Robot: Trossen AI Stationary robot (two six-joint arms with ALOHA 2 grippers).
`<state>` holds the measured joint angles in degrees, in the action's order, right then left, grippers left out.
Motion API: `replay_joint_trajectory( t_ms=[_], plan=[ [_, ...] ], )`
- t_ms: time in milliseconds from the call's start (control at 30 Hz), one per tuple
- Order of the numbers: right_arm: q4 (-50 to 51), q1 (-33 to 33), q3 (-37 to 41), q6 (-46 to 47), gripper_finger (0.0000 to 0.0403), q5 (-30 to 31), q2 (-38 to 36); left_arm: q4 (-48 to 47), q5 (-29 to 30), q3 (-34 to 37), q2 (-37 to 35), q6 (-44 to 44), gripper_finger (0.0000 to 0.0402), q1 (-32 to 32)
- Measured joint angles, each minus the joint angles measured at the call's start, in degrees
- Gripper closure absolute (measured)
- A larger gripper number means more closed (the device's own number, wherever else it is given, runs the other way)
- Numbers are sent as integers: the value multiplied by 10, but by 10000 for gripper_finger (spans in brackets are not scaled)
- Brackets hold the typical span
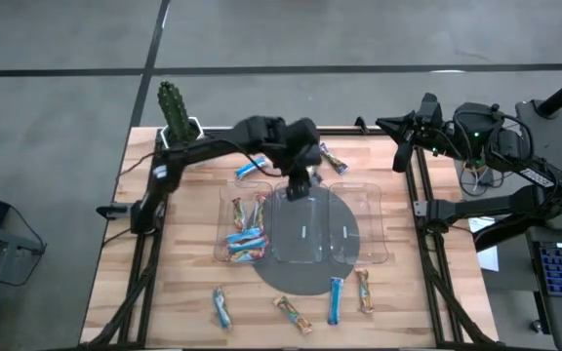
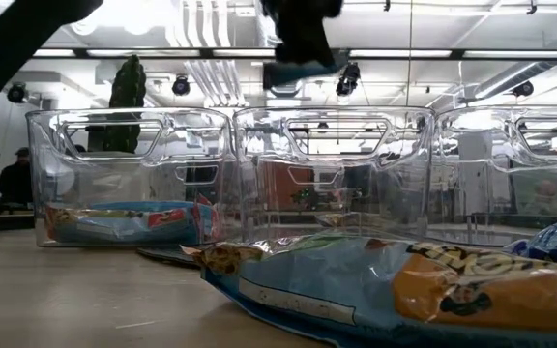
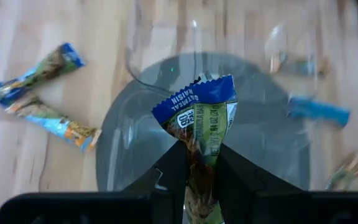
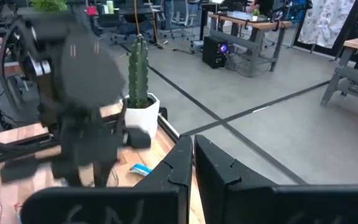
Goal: Pick and place Granola Bars by type
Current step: Put the blue granola bar into the middle transparent bin
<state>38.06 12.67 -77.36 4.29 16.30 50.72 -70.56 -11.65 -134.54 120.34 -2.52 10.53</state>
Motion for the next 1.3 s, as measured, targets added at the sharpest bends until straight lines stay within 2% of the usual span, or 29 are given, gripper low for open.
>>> replay_joint_trajectory(
  t_ms=[233, 500, 800, 1000, 1100, 1300],
  plan=[
    [1, 0, 0, 3, 394, 0, 0, 10, 12, 0, 72, -104, 346, -3],
    [3, 0, 0, 17, 394, 0, 0, 10, 30, 0, 128, -182, 346, -3],
    [3, 0, 0, 17, 394, 0, 0, 11, 43, 0, 138, -197, 344, -4],
    [3, 0, 0, 17, 394, 0, 0, 11, 53, 0, 138, -197, 305, -4],
    [3, 0, 0, 17, 394, 0, 0, 11, 88, 0, 138, -200, 282, -5],
    [3, 0, 0, 15, 394, 1, 0, 4, 108, 0, 136, -201, 273, -5]
  ],
)
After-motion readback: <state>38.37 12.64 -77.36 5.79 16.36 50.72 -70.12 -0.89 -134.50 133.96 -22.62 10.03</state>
